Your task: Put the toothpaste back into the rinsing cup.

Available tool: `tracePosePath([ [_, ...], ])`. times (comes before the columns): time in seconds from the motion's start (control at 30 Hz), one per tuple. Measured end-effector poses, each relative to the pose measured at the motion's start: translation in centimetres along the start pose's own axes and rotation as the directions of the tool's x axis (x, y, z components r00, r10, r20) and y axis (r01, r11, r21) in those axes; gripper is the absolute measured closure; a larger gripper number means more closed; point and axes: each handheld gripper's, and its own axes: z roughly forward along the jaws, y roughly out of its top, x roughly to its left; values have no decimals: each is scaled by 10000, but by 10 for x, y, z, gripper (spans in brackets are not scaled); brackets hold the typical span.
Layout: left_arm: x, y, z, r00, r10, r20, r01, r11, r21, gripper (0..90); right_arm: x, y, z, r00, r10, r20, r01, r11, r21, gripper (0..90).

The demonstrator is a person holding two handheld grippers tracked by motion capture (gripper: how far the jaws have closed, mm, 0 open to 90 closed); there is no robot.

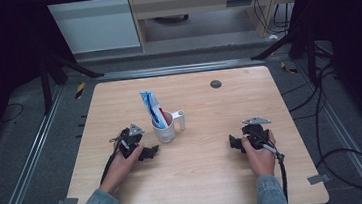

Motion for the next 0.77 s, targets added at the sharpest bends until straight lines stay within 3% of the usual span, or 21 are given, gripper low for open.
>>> tracePosePath([
  [0.2, 0, 0, 0, 10000, -6, 2, 6, 10000, -4, 0, -1, -2, 4, 9999, 113, 47, -113, 9999, 90, 76],
  [0.6, 0, 0, 0, 10000, -6, 0, 6, 10000, -6, 0, 4, -5, 10, 9990, -120, 421, 117, 9999, 66, 35],
  [0.77, 0, 0, 0, 10000, -7, 2, 7, 10000, -6, 0, 7, -4, 11, 9972, 254, 703, -266, 9995, 169, 7],
])
